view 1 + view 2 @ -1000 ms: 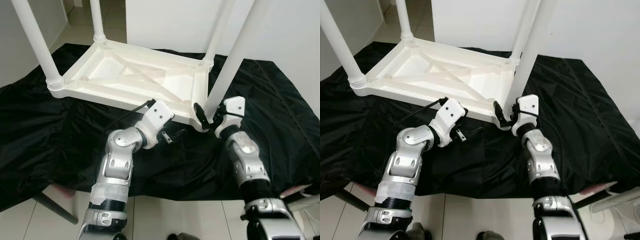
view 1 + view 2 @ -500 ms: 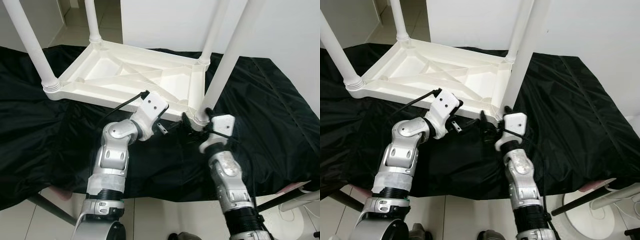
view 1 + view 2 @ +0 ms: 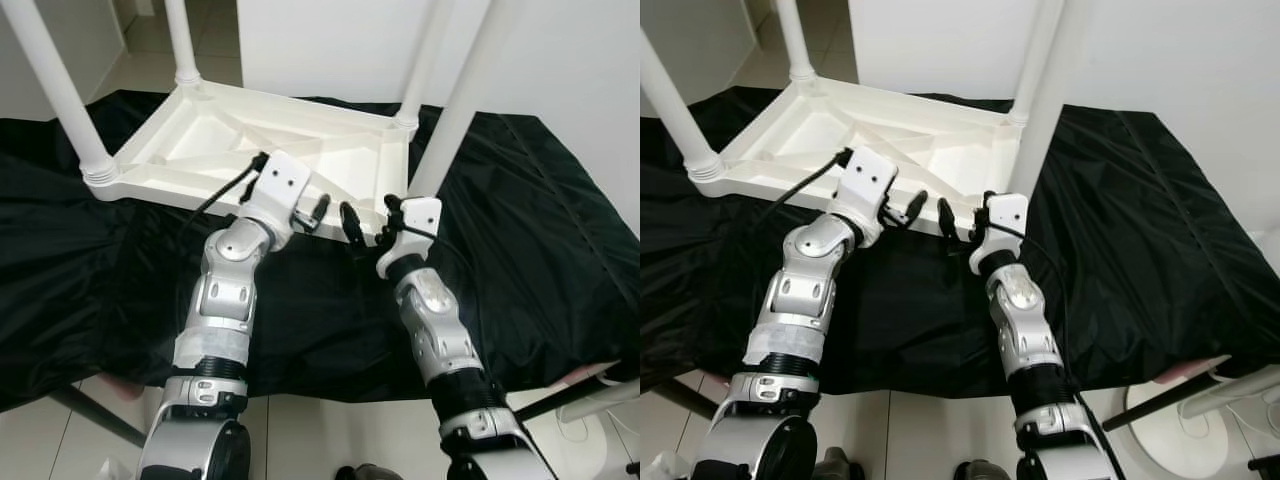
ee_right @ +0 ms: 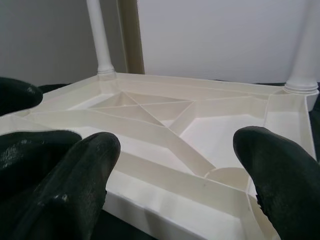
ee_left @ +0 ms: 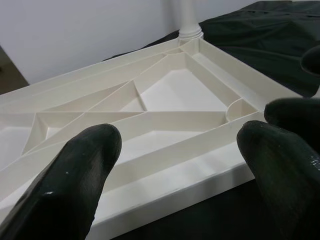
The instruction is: Building children table
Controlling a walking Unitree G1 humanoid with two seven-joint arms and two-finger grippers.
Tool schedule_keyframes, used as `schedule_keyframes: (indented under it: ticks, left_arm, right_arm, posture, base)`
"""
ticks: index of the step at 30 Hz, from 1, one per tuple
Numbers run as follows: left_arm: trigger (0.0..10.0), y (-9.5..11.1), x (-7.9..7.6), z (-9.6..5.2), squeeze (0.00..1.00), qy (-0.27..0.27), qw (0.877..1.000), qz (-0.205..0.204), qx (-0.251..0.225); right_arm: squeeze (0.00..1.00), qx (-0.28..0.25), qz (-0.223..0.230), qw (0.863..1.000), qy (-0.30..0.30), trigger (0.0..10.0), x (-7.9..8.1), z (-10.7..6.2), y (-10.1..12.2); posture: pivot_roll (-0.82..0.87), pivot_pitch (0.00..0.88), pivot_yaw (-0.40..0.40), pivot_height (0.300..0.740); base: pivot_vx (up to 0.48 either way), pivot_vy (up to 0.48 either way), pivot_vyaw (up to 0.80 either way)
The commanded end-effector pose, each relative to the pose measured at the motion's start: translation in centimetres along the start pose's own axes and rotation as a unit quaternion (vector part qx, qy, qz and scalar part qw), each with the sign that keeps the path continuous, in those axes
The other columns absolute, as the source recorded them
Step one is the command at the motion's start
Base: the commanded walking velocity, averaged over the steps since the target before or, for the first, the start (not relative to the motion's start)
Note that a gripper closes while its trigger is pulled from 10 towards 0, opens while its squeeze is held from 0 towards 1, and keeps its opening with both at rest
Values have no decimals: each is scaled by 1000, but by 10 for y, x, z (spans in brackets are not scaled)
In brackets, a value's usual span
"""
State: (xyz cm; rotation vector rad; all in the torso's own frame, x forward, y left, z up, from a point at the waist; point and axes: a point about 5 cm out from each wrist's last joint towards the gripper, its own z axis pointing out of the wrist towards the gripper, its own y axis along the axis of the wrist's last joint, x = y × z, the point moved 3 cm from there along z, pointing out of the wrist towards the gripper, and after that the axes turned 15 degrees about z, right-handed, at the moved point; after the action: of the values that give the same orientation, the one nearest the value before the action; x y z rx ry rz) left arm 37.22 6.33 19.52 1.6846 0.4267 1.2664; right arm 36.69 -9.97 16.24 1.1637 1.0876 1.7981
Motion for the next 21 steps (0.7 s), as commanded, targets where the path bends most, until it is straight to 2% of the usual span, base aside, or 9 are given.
schedule_keyframes:
  ticks: [1, 3, 10, 12, 14, 15, 16, 18, 21]
  left_arm:
    - [10000, 3, -3, 0, 0, 1, 1000, 5, -6]
    - [10000, 3, -3, 0, 0, 0, 1000, 6, -6]
    - [10000, -2, -17, -5, 0, -18, 1000, 13, -5]
    - [10000, -3, -24, -8, 0, -31, 999, 17, -8]
    - [10000, -3, -26, -9, 0, -37, 999, 18, -10]
    - [10000, 0, -34, -10, 0, -57, 998, 23, -23]
    - [10000, 0, -34, -10, 0, -57, 998, 23, -23]
    - [10000, 5, -43, -13, 0, -82, 996, 26, -38]
    - [10000, 6, -52, -17, 0, -106, 993, 31, -47]
  right_arm:
    - [0, -15, 2, 999, -41, 10000, -16, 2, 7]
    - [0, -17, 1, 999, -47, 10000, -18, 3, 8]
    - [0, -33, -15, 991, -131, 10000, -53, -5, 14]
    - [0, -45, -28, 985, -167, 10000, -73, -12, 20]
    - [0, -48, -34, 982, -178, 10000, -79, -15, 23]
    - [0, -55, -46, 976, -204, 10000, -95, -21, 29]
    - [0, -55, -46, 976, -204, 10000, -95, -21, 29]
    - [0, -61, -60, 969, -234, 10000, -115, -29, 38]
    - [0, -66, -73, 963, -252, 10000, -128, -35, 45]
  posture:
    - [7, 0, -52, 740]
    - [7, 0, -52, 740]
    - [18, 0, -57, 740]
    - [14, 0, -53, 740]
    - [13, 0, -51, 740]
    - [8, 0, -45, 740]
    - [8, 0, -45, 740]
    - [2, 0, -38, 740]
    - [-2, 0, -34, 740]
  base:
    - [0, 0, 0]
    - [0, 0, 0]
    - [0, 0, 0]
    - [0, 0, 0]
    - [0, 0, 0]
    - [0, 0, 0]
    - [0, 0, 0]
    - [0, 0, 0]
    - [0, 0, 0]
